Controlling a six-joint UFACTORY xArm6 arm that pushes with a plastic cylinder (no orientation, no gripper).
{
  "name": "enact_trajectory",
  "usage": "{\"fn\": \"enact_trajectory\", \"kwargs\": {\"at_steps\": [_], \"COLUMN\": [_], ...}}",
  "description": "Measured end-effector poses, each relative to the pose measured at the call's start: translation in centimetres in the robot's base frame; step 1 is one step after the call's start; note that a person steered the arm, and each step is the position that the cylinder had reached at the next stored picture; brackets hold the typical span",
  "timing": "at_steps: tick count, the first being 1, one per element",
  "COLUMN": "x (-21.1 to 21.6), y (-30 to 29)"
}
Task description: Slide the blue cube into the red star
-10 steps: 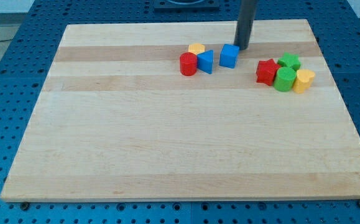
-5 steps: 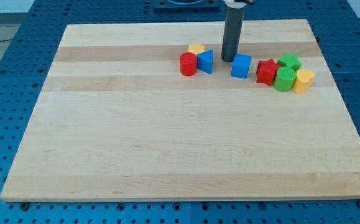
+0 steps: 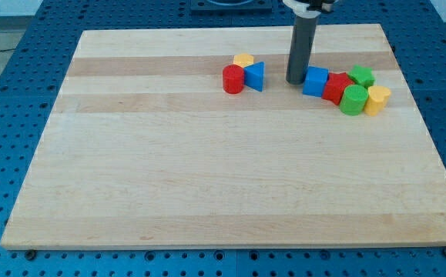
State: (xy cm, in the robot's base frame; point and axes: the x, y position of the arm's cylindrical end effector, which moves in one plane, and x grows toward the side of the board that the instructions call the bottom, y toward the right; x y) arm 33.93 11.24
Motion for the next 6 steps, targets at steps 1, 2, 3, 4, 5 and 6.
{"fn": "enact_trajectory", "kwargs": {"at_steps": [1,2,3,4,5,6], "x": [0.0,-0.4,-1.0,-1.0,-1.0,-1.0], "y": [0.1,0.9,1.1,1.0,-1.2,-4.2]}}
